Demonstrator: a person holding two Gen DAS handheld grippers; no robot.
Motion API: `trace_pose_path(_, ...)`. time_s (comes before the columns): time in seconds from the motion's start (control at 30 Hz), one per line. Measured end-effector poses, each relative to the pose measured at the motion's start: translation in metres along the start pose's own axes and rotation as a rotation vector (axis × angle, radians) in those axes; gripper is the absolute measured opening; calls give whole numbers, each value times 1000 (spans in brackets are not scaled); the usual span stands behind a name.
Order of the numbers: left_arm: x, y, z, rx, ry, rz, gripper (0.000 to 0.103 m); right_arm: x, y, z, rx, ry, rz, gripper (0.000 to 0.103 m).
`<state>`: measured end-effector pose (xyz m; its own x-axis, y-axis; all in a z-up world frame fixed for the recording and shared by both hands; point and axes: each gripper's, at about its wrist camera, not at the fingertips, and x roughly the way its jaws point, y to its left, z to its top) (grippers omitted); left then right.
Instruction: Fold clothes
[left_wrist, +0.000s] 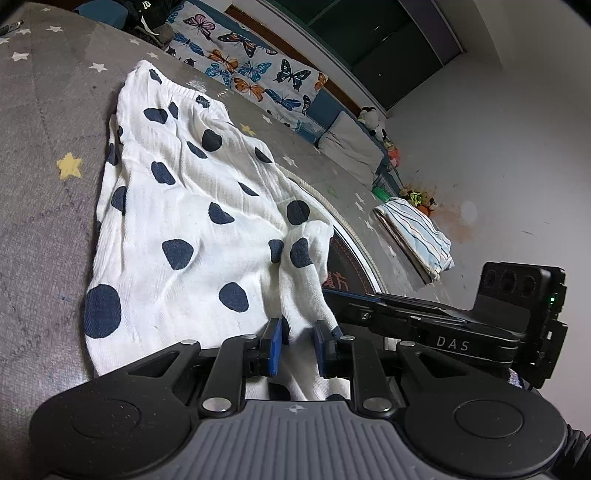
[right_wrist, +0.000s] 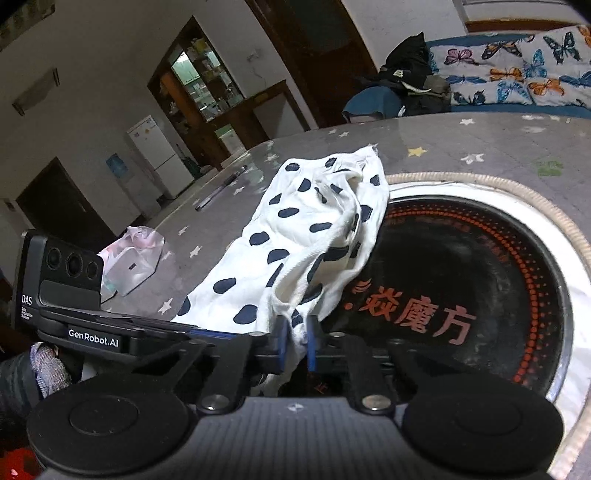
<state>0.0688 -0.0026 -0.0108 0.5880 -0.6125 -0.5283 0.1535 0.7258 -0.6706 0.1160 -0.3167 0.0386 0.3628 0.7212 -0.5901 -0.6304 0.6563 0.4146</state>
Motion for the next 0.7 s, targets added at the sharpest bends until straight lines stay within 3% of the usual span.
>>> trace_pose_path(0.1,-2,-1,1,-2,5,9,22,-5,4,0,-6,-14,-20,6)
trace_pose_path(0.2,-9,-8,2,38,-7,36,39,-25,2,-1,-25,-36,-93,5)
trace_pose_path(0.43,-27,-5,6,67,-36,128,37,-26,-3,-12,-60,56,-202,6)
trace_pose_path(0.7,-30,-8,21,102,-62,174,37,-25,17,13,-144,-8,-193,12)
